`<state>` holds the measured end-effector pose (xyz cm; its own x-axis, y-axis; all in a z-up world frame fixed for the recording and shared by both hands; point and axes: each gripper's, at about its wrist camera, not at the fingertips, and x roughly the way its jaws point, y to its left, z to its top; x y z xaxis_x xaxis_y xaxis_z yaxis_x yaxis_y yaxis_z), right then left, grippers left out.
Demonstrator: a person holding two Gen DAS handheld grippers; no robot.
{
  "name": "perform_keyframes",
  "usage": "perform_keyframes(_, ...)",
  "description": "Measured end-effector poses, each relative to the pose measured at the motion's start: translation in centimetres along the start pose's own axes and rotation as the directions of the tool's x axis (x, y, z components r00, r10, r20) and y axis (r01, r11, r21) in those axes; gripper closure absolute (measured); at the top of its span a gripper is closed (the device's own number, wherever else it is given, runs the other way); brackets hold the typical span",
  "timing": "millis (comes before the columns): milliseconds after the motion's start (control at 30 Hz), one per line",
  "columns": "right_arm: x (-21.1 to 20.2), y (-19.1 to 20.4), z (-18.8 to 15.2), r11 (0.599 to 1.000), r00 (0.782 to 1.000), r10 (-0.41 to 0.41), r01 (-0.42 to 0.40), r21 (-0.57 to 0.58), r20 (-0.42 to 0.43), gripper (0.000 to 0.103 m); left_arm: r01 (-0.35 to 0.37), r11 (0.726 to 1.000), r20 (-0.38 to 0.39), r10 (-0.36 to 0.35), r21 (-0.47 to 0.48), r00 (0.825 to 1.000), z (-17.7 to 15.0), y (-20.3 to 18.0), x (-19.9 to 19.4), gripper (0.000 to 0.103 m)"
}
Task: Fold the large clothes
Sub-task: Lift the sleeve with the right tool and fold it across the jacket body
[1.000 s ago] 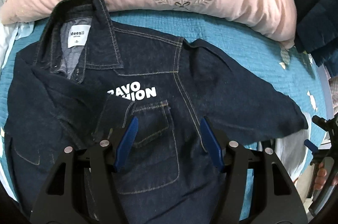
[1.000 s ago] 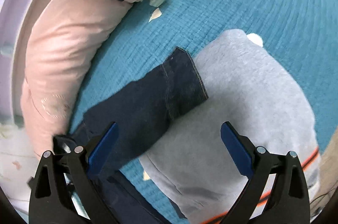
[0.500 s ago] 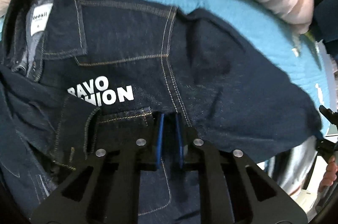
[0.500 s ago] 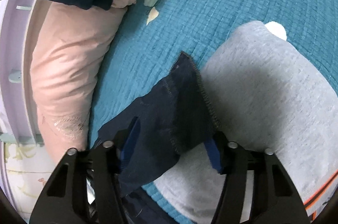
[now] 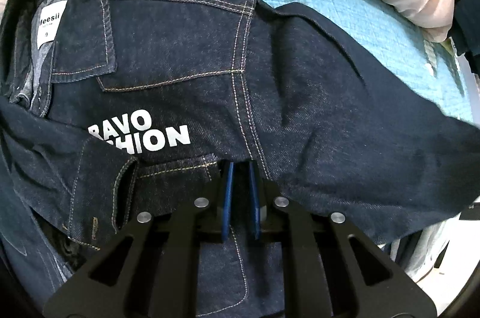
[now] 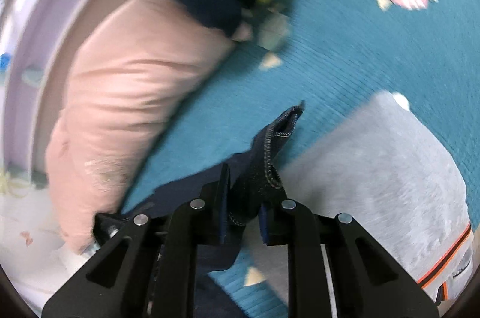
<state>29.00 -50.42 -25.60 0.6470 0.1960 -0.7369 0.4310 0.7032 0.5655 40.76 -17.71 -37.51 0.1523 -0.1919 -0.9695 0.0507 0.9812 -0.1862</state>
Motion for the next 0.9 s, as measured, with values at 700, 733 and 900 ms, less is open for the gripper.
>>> perform_keyframes(700,-5.6,14.9,-5.2,0.942,0.989,0.146,-0.142,-0.303,-0.009,0.090,-0.008,0.999,0.107,0.002,0.049,0.994,-1.5,1.8,-7.7,0.091)
perform_keyframes(733,-5.7,15.5,-5.6,0.939,0.988,0.151,-0.148,-0.312,-0.013,0.090,-0.013,0.999,0.121,0.007,0.049,0.993,-1.8,2.1,-8.3,0.091)
perform_keyframes(900,-6.2,18.8,-8.2,0.912,0.983,0.179,-0.183,-0.367,-0.045,0.090,-0.013,1.000,0.156,0.009,0.023,0.988,-2.8,4.4,-10.8,0.091)
